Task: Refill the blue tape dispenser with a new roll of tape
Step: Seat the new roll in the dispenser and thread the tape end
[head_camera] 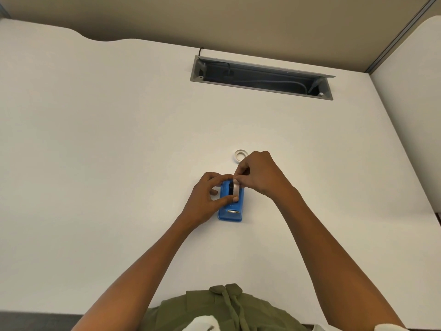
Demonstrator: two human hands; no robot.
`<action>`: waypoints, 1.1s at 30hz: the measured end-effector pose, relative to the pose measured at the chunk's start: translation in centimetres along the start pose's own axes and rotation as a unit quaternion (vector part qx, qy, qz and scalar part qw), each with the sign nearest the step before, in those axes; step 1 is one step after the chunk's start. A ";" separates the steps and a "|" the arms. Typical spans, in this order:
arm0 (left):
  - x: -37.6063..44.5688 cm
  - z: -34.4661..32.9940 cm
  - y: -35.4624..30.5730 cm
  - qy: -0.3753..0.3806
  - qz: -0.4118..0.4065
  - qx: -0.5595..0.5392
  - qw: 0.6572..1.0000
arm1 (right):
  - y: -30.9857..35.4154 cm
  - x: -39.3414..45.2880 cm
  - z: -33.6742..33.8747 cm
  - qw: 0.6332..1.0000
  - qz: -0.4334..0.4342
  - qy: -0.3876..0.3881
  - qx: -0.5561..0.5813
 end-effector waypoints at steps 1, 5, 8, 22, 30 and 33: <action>0.0 0.0 0.0 0.000 0.000 0.001 1.000 | 0.0 0.1 -0.1 1.000 -0.002 -0.006 -0.006; 0.0 0.1 -0.1 0.001 0.001 0.001 1.000 | -0.2 0.5 -0.2 1.000 -0.005 -0.016 -0.005; 0.1 0.1 -0.2 0.004 0.002 0.003 1.000 | -0.9 0.3 -0.3 0.998 0.007 -0.028 0.049; -0.1 0.1 -0.3 0.011 0.012 0.004 1.000 | -3.5 0.2 -0.7 0.968 0.038 -0.015 0.247; 0.0 0.1 0.0 0.006 0.011 0.005 1.000 | -3.8 0.7 -1.1 0.940 0.014 -0.013 0.340; -0.1 0.0 0.0 0.008 0.004 0.000 1.000 | -4.1 1.0 -1.4 0.929 -0.005 -0.018 0.371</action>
Point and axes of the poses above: each hand's wrist, its own x-axis towards the middle knuckle, its own z-axis out of the back of the hand, y = z × x, the point moved 3 cm from there along x, towards the middle knuckle, and after that the axes turned 12 degrees about y, right-handed, at the moved point
